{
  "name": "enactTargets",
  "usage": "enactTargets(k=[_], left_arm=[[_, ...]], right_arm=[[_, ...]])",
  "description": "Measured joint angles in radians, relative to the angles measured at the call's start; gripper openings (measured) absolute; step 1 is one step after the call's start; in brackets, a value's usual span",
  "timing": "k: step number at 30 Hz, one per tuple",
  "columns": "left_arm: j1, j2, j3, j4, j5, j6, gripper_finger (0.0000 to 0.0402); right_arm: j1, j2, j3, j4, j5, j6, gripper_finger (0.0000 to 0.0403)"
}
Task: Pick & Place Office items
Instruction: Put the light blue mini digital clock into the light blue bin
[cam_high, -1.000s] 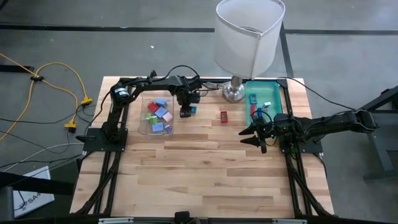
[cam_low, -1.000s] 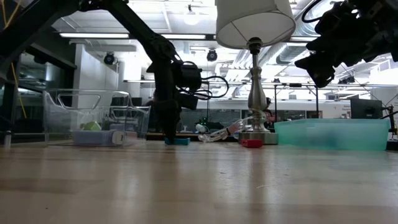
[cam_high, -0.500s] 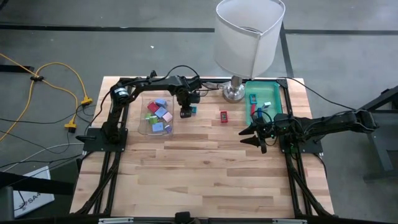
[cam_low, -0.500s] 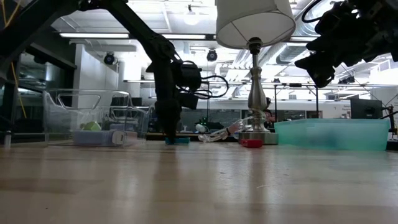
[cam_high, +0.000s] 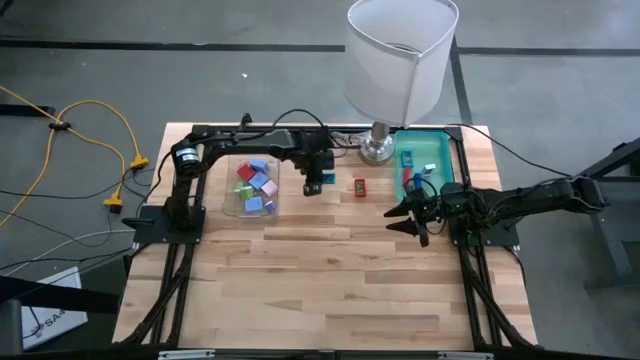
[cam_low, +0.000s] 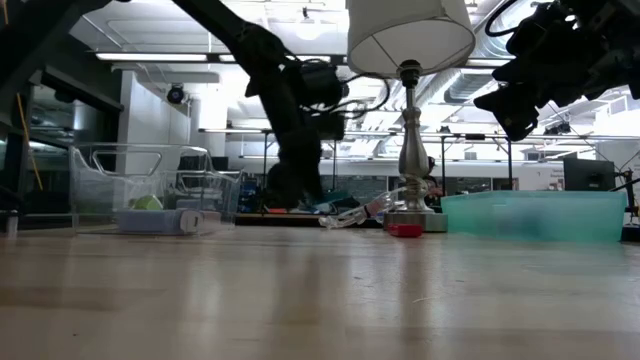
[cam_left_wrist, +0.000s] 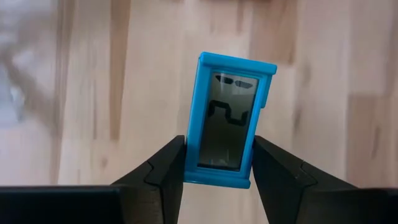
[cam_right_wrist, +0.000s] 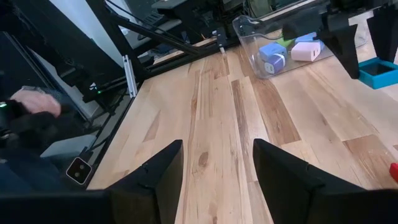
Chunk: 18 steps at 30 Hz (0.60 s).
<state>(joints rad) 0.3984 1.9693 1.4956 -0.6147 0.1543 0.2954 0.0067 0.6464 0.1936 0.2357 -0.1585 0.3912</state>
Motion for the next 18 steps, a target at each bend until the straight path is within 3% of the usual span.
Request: enactTargets(k=[18], left_arm=[[-0.202,0.006,0.0,0.427,-0.259,-0.146,0.0153]], right_arm=[[0.0,0.0,0.0,0.0,0.0,0.0,0.0181]])
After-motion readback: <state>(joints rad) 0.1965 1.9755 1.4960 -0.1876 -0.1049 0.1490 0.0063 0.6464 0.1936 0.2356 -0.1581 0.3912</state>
